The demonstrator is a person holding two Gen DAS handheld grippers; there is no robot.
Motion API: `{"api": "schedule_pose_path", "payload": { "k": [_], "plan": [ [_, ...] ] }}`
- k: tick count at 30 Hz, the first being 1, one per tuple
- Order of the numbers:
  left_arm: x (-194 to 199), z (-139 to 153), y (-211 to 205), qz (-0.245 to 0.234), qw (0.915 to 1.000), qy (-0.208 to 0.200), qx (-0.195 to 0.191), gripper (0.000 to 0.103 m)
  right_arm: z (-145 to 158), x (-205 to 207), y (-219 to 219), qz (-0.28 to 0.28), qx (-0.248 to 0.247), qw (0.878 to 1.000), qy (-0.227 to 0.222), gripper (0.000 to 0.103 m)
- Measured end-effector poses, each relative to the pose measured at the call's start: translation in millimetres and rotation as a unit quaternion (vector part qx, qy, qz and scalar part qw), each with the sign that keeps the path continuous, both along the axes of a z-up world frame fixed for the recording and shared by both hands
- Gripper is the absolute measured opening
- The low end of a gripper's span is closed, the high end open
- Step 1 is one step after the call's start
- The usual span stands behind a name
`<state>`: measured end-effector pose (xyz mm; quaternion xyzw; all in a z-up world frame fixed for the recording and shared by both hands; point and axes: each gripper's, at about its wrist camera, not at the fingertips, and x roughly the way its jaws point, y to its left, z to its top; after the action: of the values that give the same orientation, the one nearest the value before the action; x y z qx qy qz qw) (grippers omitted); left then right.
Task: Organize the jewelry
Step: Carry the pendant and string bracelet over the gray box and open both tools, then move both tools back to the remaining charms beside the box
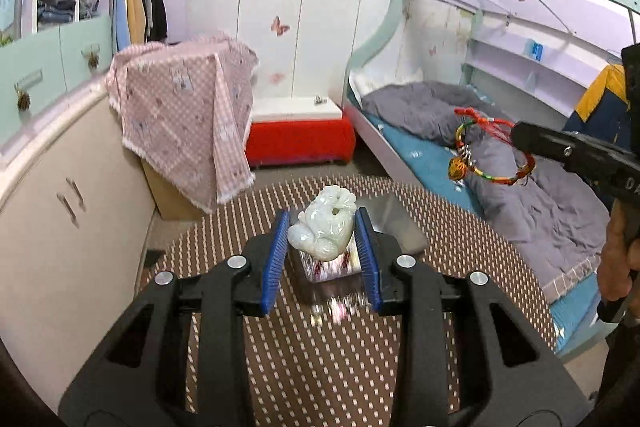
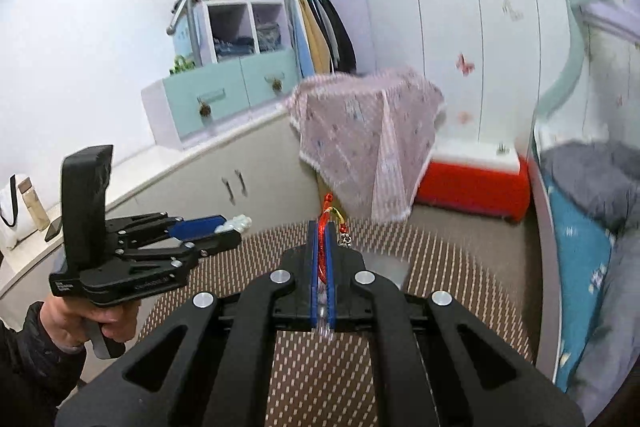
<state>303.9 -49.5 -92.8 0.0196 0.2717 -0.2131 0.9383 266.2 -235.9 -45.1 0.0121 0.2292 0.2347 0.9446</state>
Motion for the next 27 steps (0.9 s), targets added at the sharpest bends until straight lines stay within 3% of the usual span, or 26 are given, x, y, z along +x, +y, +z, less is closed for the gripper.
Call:
{"api": "schedule_pose_path", "payload": {
  "k": [5,17,18,19,20,21,22,23,25,27],
  "plan": [
    [19,16,-7,-0.004,0.9999,-0.009,0.003,0.033,9,26,3,0.004,0.004,1.0,0.002,0.002],
    [61,7,-23,-0.017,0.9994,0.031,0.003,0.034,-33,83,3,-0.015,0.011,0.997,0.077,0.004],
    [65,5,-25,-0.016,0.9992,0.036,0.005,0.035,-37,88,1,-0.021,0.013,0.996,0.085,0.006],
    [68,3,-26,-0.016,0.9991,0.039,0.01,0.044,-39,90,0,-0.026,0.014,0.995,0.092,0.006],
    [72,3,-25,-0.013,0.999,0.04,0.014,0.057,-42,93,-3,-0.035,0.017,0.994,0.098,0.017],
    [73,2,-23,0.002,0.9992,0.035,0.016,0.077,-43,93,-5,-0.042,0.02,0.994,0.099,0.032],
    [73,3,-22,0.008,0.9994,0.032,0.013,0.083,-45,92,-10,-0.057,0.025,0.993,0.098,0.06],
    [73,3,-18,0.012,0.9994,0.031,0.006,0.085,-46,91,-12,-0.074,0.025,0.993,0.094,0.08],
    [74,3,-12,0.024,0.9992,0.03,0.005,0.091,-47,88,-21,-0.087,0.04,0.991,0.09,0.092],
    [74,4,-5,0.045,0.9986,0.027,0.006,0.091,-47,85,-27,-0.111,0.044,0.989,0.089,0.095]
  ]
}}
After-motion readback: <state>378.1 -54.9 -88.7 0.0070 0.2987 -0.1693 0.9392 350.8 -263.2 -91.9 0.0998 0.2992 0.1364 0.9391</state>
